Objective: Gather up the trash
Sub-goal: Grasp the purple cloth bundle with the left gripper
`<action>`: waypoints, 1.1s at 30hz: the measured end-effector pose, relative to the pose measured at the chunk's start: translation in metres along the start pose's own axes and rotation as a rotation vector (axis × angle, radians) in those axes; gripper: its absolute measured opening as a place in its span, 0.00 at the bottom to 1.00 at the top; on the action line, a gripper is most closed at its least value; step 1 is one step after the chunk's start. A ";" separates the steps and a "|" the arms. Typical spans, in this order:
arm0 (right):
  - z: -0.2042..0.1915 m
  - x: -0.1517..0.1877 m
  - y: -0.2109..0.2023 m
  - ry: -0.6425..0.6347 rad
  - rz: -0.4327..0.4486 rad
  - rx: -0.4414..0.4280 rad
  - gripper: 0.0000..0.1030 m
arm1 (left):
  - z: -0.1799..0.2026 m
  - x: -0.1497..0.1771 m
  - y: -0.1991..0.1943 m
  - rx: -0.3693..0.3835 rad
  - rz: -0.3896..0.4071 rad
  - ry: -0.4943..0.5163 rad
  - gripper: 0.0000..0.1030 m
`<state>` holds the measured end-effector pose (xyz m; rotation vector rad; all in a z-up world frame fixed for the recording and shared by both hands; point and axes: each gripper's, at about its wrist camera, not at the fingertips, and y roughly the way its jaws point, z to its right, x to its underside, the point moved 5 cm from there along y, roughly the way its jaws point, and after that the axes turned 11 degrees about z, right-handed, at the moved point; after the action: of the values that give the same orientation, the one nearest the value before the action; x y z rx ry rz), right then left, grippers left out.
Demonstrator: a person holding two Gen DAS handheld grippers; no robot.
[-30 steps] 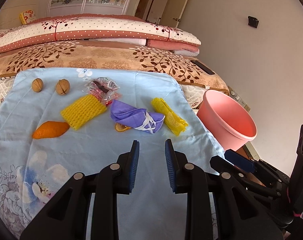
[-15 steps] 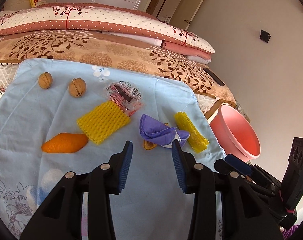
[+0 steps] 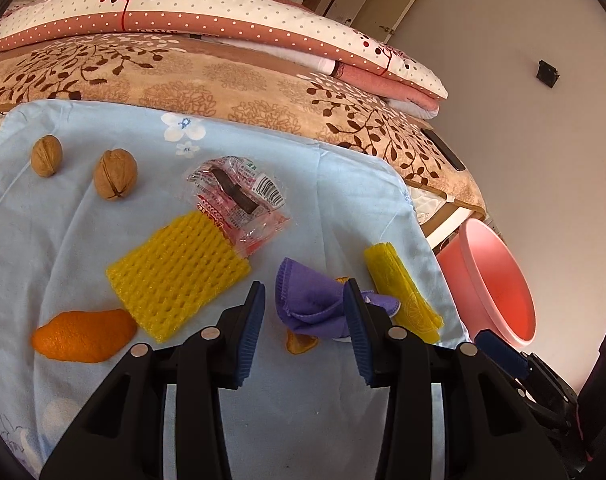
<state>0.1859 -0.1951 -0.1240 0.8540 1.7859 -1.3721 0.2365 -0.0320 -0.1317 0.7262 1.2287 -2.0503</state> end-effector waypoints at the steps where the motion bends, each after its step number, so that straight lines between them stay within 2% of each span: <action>1: 0.000 -0.002 0.002 0.001 0.002 0.000 0.44 | 0.000 -0.001 0.000 0.005 0.000 -0.003 0.40; 6: 0.003 -0.007 0.011 0.006 0.000 0.003 0.47 | 0.001 0.001 0.000 0.033 -0.009 -0.007 0.40; 10: 0.006 -0.005 0.021 0.024 -0.039 0.000 0.47 | 0.006 0.006 -0.002 0.061 -0.017 0.004 0.38; 11: 0.008 -0.005 0.023 0.029 -0.046 0.003 0.47 | 0.007 0.007 -0.004 0.065 -0.013 0.012 0.31; 16: 0.010 -0.008 0.026 0.013 -0.050 0.020 0.47 | 0.008 0.006 -0.016 0.085 0.014 -0.001 0.15; 17: 0.009 -0.009 0.027 0.004 -0.052 0.022 0.47 | 0.008 0.006 -0.018 0.090 0.017 -0.005 0.07; 28: 0.004 -0.005 0.060 -0.040 -0.137 0.054 0.47 | 0.001 -0.003 -0.059 0.103 0.077 -0.033 0.05; 30: 0.004 -0.003 0.064 -0.037 -0.153 0.059 0.42 | 0.001 -0.005 -0.066 0.106 0.086 -0.040 0.05; 31: 0.003 -0.002 0.065 -0.033 -0.161 0.053 0.34 | 0.001 -0.006 -0.069 0.106 0.092 -0.040 0.05; 33: 0.001 0.001 0.065 -0.034 -0.173 0.046 0.24 | 0.002 -0.008 -0.075 0.105 0.102 -0.035 0.05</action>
<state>0.2397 -0.1824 -0.1577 0.7093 1.8427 -1.5339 0.1849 -0.0045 -0.0837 0.7825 1.0494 -2.0467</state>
